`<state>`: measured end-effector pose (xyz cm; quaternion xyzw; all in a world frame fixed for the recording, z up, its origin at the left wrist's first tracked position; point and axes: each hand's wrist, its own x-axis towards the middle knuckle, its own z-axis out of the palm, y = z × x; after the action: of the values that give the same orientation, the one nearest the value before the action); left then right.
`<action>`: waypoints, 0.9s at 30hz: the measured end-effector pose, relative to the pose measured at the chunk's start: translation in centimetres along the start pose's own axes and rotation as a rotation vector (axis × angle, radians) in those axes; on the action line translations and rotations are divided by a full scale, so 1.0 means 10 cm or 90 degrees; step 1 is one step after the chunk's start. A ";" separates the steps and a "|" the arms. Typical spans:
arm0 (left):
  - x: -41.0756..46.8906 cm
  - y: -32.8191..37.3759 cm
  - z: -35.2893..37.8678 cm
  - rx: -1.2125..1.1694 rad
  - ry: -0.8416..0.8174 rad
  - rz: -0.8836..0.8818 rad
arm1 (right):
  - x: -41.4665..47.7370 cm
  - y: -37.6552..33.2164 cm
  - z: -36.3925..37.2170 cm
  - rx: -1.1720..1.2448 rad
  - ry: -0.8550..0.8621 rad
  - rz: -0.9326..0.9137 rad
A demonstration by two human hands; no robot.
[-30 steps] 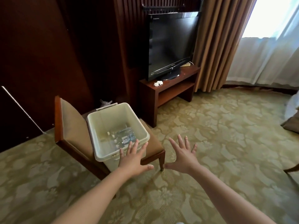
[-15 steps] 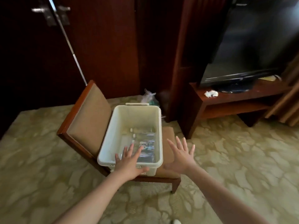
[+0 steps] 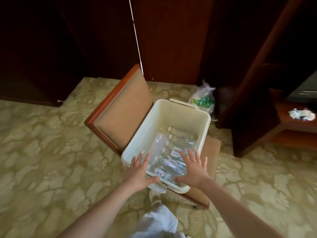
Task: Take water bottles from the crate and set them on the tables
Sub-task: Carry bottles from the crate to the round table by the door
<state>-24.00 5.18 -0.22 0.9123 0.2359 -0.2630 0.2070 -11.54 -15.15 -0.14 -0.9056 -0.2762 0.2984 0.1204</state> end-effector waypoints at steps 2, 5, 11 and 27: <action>0.24 -0.03 -0.05 -0.002 -0.022 0.005 | 0.22 -0.01 0.01 0.010 -0.011 0.002; 0.65 -0.09 -0.10 -0.010 -0.053 0.027 | 0.55 -0.03 0.04 0.031 -0.029 0.026; 1.41 -0.27 -0.14 -0.024 -0.133 0.049 | 1.20 -0.06 0.13 0.047 -0.096 0.066; 2.37 -0.51 0.71 -0.111 -0.282 -0.080 | 2.25 0.36 1.09 0.145 -0.265 0.101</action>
<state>-11.69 13.36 -20.75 0.7946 0.2627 -0.4476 0.3150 -1.58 -4.64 -20.81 -0.8242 -0.1873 0.5161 0.1386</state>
